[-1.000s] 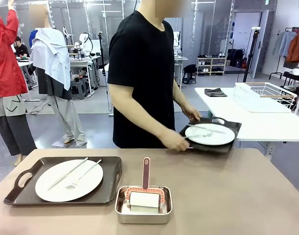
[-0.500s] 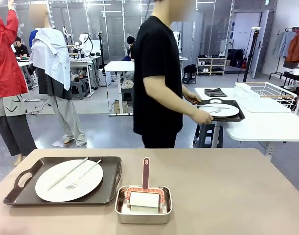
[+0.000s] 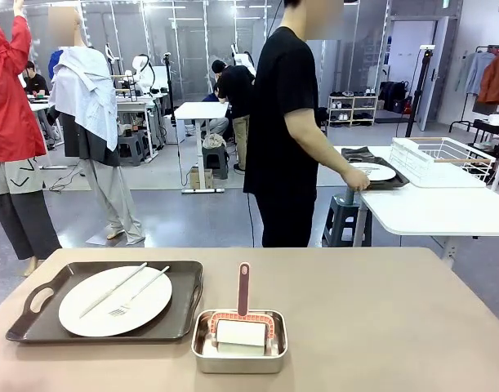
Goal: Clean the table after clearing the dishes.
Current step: When the left (or right) Handle tray is removed, use the left hand (or right hand) to clean the left (or right) side of the table with the Lint Roller.
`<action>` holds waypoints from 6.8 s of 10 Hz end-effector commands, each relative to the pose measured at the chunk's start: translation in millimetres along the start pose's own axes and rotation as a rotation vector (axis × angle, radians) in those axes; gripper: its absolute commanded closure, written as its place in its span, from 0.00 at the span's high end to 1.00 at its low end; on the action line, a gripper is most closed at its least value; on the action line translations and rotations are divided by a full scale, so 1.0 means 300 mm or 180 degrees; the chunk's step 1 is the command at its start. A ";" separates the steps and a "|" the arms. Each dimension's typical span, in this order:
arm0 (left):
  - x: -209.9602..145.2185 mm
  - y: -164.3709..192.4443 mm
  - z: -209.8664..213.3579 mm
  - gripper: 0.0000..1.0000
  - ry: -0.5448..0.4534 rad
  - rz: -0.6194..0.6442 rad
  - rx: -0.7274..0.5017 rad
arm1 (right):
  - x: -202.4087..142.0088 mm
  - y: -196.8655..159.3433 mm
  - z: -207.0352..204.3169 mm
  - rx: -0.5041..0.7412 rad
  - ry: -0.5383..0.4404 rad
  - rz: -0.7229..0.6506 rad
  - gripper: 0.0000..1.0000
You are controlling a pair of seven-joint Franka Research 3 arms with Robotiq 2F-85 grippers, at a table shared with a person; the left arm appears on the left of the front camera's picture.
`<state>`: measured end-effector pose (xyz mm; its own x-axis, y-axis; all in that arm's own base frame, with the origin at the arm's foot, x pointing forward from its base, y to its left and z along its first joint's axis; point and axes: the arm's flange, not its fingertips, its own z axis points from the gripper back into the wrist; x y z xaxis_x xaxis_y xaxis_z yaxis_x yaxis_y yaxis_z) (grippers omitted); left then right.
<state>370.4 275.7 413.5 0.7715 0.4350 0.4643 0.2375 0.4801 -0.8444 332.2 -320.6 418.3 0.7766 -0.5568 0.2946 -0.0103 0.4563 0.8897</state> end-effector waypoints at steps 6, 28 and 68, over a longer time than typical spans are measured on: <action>0.010 0.003 0.012 1.00 0.0008 -0.0009 0.0003 | -0.163 0.867 -0.916 -0.0433 0.2033 0.3022 1.00; 0.010 0.003 0.012 1.00 0.0008 -0.0009 0.0003 | -0.795 1.190 -1.983 -0.0418 0.4520 0.5241 1.00; 0.010 0.003 0.012 1.00 0.0008 -0.0009 0.0003 | -0.432 1.018 -1.385 -0.1558 0.1831 0.1380 0.08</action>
<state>371.6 276.4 413.2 0.7729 0.4331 0.4638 0.2362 0.4821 -0.8437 488.3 172.1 499.8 0.9624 0.0358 0.2691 -0.1717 0.8481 0.5012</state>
